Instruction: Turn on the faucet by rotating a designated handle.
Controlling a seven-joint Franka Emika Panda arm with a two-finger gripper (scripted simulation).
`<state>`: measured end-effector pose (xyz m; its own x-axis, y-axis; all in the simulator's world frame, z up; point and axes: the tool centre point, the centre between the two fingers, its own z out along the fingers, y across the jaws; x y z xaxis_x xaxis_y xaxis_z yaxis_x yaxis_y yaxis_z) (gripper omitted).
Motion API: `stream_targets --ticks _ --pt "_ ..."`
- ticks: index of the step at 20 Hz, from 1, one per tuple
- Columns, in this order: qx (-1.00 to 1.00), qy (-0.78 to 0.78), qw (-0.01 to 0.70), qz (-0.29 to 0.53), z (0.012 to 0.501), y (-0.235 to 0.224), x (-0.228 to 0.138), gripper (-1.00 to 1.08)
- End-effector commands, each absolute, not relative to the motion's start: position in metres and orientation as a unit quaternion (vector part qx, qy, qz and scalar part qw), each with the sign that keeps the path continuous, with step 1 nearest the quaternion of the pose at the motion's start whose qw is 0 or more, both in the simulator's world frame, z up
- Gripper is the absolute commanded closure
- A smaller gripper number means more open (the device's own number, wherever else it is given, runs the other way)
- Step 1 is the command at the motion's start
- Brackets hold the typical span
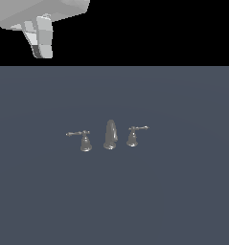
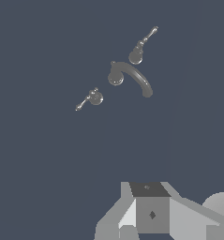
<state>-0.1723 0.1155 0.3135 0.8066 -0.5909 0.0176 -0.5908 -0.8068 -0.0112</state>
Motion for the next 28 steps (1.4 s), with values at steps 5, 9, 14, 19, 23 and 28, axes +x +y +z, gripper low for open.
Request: stream_targets --ticks 5,9,14,19,23,28 --pt "-0.928 0.371 0.004 -0.008 0.274 0.131 -0.147 1.08" --pt "-0.915 0.404 0.005 -0.007 0.252 0.138 -0.132 1.08" --pt "-0.897 0.441 0.006 -0.005 0.227 0.145 -0.114 1.08" --pt "-0.880 0.475 0.006 -0.004 0.204 0.150 -0.097 1.08" --pt "-0.866 0.501 0.006 -0.003 0.186 0.152 -0.083 1.08" --pt "-0.846 0.533 0.005 -0.003 0.162 0.154 -0.065 1.08"
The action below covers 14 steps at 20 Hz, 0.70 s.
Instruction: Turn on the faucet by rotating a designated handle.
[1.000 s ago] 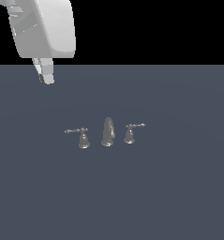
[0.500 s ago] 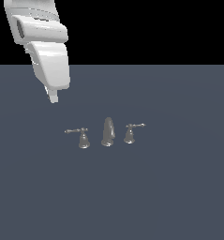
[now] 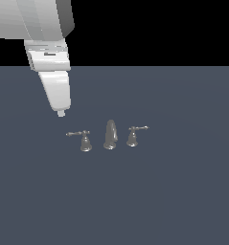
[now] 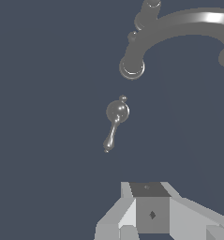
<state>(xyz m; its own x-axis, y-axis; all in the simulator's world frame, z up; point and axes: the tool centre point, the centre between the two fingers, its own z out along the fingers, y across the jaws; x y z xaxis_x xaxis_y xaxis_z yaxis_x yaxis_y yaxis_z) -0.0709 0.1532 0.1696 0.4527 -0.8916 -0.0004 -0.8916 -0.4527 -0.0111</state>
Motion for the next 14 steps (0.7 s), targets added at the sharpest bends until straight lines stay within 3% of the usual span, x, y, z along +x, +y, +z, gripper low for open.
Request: stream_targets --ticks 1,14 --pt "-0.842 0.540 0.004 -0.003 0.157 0.154 -0.062 1.08" --pt "-0.783 0.622 0.000 -0.002 0.095 0.149 -0.014 1.08"
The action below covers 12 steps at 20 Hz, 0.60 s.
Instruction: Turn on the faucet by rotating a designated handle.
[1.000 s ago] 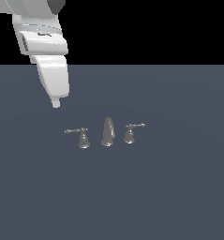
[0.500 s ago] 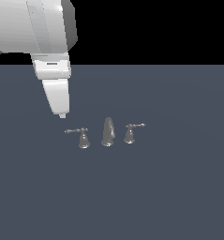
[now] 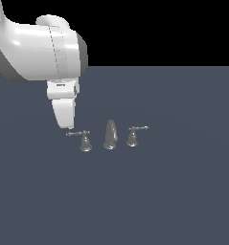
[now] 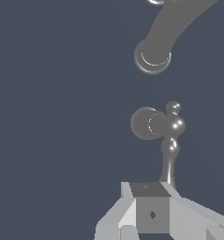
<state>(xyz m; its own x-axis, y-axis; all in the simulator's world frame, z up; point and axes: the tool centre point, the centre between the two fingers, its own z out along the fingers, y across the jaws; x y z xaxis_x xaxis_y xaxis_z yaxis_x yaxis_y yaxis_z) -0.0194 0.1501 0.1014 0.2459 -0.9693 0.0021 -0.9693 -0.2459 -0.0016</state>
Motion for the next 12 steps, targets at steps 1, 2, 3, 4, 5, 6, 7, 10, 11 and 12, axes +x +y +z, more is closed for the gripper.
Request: stream_targets --ticks 1,2,3,4,5,6,7,10,11,12 --pt "0.779 -0.627 0.000 0.002 0.092 0.149 -0.012 1.08" --pt "0.776 -0.631 0.001 0.001 0.089 0.148 -0.009 1.08" --pt "0.773 -0.635 0.001 0.001 0.086 0.148 -0.007 1.08" --pt "0.770 -0.638 0.001 0.001 0.083 0.147 -0.005 1.08" --pt "0.767 -0.641 0.001 0.001 0.081 0.147 -0.003 1.08" --pt "0.765 -0.644 0.001 0.001 0.079 0.146 -0.001 1.08" --pt "0.764 -0.645 0.001 0.001 0.078 0.146 0.000 1.08" --pt "0.761 -0.649 0.000 0.000 0.076 0.146 0.002 1.08" --pt "0.761 -0.649 0.000 0.000 0.076 0.146 0.002 1.08" --pt "0.761 -0.649 0.000 0.000 0.076 0.146 0.002 1.08"
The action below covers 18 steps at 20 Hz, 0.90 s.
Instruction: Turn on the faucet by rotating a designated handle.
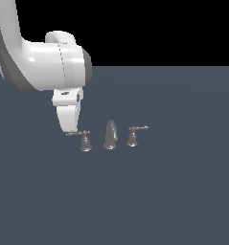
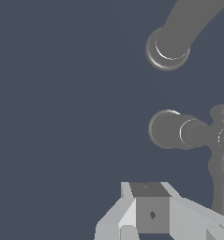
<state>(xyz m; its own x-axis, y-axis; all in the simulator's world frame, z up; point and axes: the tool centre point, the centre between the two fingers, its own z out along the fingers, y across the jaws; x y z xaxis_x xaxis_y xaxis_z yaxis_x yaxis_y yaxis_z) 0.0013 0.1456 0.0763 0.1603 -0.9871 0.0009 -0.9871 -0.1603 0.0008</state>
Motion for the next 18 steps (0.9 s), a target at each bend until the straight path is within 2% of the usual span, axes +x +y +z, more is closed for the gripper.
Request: stream_targets --ticks 1,5,16,18 --pt "0.761 -0.649 0.000 0.000 0.077 0.145 0.002 1.08" --pt "0.761 -0.648 0.000 0.000 0.077 0.146 0.002 1.08" --pt "0.761 -0.648 0.000 0.000 0.077 0.158 -0.037 1.08" --pt "0.757 -0.653 -0.002 0.002 0.077 0.151 -0.029 1.08"
